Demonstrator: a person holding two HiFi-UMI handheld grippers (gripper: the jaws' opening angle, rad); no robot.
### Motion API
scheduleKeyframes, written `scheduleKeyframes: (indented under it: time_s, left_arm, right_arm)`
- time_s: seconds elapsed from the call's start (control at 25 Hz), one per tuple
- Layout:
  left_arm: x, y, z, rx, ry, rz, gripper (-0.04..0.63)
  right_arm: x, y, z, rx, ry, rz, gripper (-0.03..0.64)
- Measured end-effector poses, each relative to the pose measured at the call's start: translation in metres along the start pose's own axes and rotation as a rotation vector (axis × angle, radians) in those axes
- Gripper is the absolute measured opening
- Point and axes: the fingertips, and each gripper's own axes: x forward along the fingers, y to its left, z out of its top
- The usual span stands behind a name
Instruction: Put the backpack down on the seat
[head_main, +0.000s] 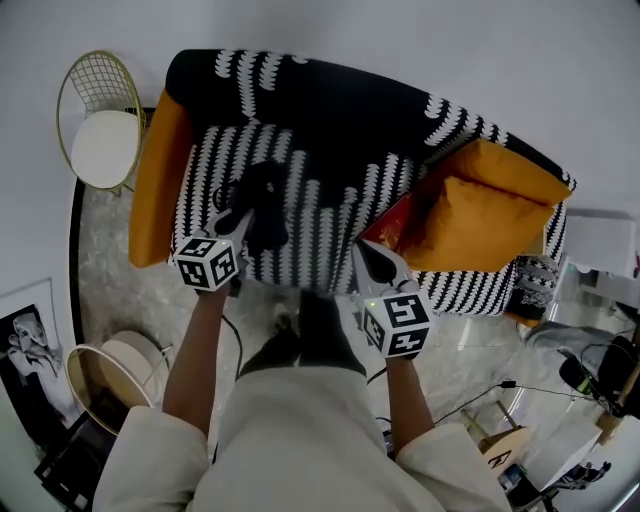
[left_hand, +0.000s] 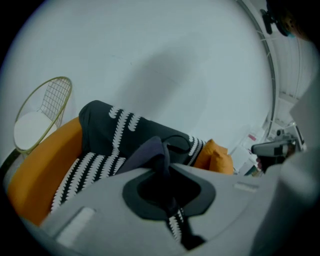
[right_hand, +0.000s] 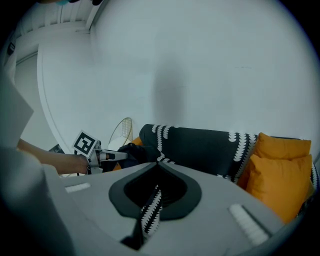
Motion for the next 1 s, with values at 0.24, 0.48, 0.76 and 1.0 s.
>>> scheduleKeyframes:
  time_s: [0.24, 0.48, 0.76, 1.0]
  left_arm:
    - [0.036, -0.019, 0.002, 0.017, 0.006, -0.067, 0.012]
    - [0.076, -0.031, 0.005, -0.001, 0.013, -0.105, 0.012]
    - [0.128, -0.042, -0.007, -0.079, 0.027, -0.158, 0.014]
    - [0.169, -0.044, -0.018, -0.152, 0.016, -0.207, 0.014]
  right_arm:
    - [0.004, -0.014, -0.012, 0.025, 0.022, -0.011, 0.006]
    - [0.009, -0.032, -0.02, 0.049, 0.049, -0.042, 0.006]
    - [0.014, -0.062, -0.016, 0.106, 0.037, -0.088, 0.006]
    - [0.022, -0.084, -0.021, 0.123, 0.056, -0.11, 0.006]
